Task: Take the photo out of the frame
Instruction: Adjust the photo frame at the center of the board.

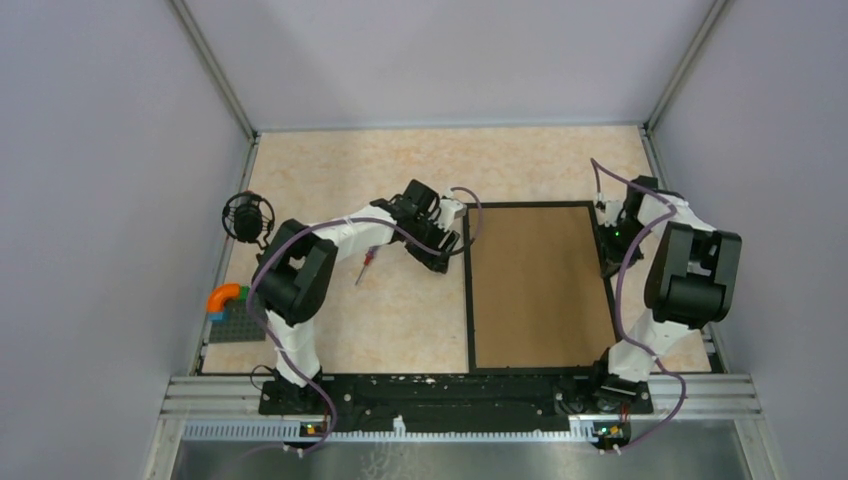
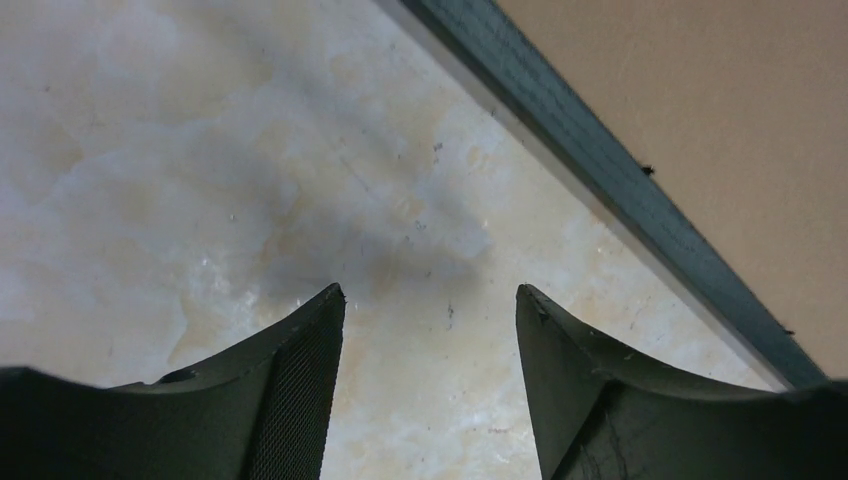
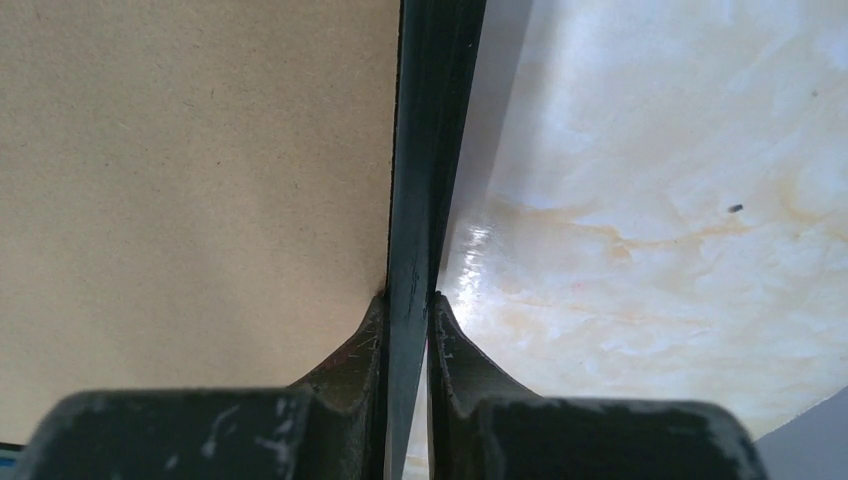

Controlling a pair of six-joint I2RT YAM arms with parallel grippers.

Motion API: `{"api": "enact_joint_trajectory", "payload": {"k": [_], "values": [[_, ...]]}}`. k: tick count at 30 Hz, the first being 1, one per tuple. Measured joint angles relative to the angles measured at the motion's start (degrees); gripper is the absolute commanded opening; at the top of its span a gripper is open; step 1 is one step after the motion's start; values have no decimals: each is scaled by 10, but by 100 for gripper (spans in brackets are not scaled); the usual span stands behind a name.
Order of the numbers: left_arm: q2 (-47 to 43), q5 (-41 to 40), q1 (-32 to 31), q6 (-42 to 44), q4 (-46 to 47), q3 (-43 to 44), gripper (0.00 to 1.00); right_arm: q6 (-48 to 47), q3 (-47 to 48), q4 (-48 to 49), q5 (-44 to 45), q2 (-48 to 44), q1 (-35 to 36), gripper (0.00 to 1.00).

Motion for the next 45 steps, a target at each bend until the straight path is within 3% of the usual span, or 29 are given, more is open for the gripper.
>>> {"api": "enact_joint_trajectory", "payload": {"k": [8,15,20,27,31,40,45], "values": [[67,73,38,-37,10,68,70,44,13,-2,-20,12,54,0],[108,88,54,-44,9,121,64,84,43,-7,-59,41,82,3],[160,96,87,-42,-3,195,62,106,70,-20,-78,65,90,11],[203,83,122,-10,-12,272,70,132,112,-18,-130,101,103,24],[184,54,118,-4,-42,256,72,143,114,-4,-146,102,106,31],[61,-19,40,-64,-101,94,73,158,96,19,-149,96,108,33],[64,-35,37,-112,-99,96,63,162,97,22,-139,96,113,32]]}}
